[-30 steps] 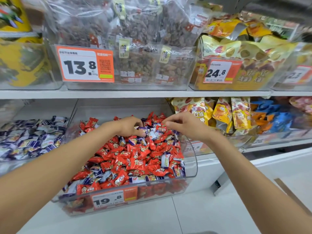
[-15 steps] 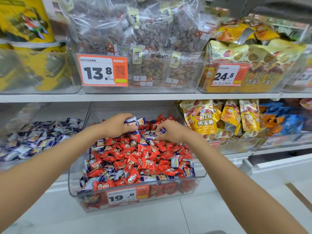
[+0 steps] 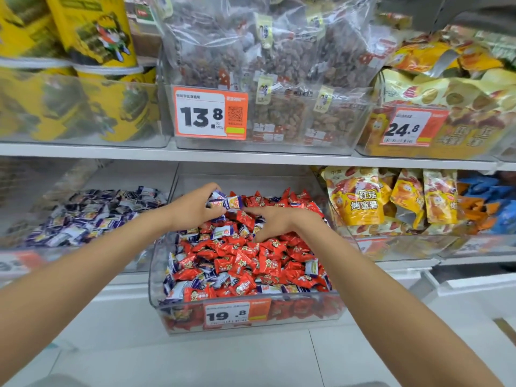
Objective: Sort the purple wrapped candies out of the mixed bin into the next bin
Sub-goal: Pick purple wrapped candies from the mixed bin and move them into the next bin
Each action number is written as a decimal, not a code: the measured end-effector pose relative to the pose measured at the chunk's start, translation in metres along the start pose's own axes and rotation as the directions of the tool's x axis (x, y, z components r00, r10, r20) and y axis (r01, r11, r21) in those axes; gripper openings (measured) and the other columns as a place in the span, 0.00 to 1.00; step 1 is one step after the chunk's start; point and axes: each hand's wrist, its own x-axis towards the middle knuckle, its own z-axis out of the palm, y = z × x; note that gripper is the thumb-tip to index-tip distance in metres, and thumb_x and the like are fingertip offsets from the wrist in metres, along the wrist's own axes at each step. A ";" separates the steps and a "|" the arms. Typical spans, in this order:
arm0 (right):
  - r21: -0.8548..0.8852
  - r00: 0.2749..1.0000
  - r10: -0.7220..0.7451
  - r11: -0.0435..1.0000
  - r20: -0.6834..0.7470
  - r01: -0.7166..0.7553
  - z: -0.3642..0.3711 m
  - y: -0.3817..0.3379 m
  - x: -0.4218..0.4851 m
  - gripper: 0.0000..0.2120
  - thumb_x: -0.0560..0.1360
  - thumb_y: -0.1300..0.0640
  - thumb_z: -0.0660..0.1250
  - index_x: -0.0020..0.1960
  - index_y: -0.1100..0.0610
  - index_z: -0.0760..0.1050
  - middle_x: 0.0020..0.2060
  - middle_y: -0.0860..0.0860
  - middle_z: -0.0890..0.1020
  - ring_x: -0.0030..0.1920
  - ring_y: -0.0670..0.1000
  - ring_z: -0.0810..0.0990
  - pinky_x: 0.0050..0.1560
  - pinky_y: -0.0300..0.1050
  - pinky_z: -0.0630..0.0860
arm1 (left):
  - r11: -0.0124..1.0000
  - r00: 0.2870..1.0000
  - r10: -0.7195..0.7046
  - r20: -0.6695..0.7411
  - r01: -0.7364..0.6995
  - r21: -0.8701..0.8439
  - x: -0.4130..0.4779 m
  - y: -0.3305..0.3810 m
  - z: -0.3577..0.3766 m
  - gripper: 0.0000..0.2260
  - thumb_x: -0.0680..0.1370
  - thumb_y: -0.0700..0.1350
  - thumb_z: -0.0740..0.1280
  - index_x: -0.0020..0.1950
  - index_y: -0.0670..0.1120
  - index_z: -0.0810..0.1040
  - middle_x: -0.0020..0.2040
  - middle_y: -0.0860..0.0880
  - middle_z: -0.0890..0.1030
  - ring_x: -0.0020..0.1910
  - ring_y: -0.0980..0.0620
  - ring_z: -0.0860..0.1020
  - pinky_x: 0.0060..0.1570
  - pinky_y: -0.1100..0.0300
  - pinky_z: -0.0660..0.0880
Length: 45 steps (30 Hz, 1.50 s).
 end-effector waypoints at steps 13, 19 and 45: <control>0.590 0.941 -0.069 0.764 -0.331 0.263 -0.009 0.023 -0.039 0.13 0.75 0.63 0.71 0.59 0.61 0.77 0.38 0.50 0.78 0.31 0.46 0.74 0.33 0.39 0.74 | 0.987 0.990 0.138 -0.014 -0.139 -0.080 -0.017 0.012 -0.005 0.04 0.80 0.47 0.65 0.55 0.52 0.73 0.46 0.48 0.76 0.29 0.50 0.72 0.28 0.65 0.73; 0.496 0.912 -0.076 0.819 -0.403 0.287 -0.009 0.006 -0.063 0.03 0.78 0.61 0.68 0.48 0.56 0.81 0.37 0.51 0.78 0.35 0.51 0.72 0.34 0.43 0.74 | 0.980 0.976 0.198 -0.095 -0.196 0.028 -0.041 0.018 -0.014 0.05 0.80 0.47 0.65 0.54 0.48 0.74 0.45 0.53 0.76 0.32 0.66 0.74 0.33 0.72 0.68; 0.023 0.852 -0.397 0.902 -0.341 0.430 0.014 -0.193 0.005 0.15 0.81 0.46 0.61 0.56 0.55 0.79 0.48 0.60 0.83 0.43 0.60 0.81 0.44 0.52 0.76 | 0.982 0.929 -0.064 -0.364 0.123 0.141 -0.127 -0.132 -0.096 0.09 0.79 0.51 0.67 0.58 0.51 0.74 0.47 0.50 0.78 0.39 0.47 0.77 0.38 0.53 0.72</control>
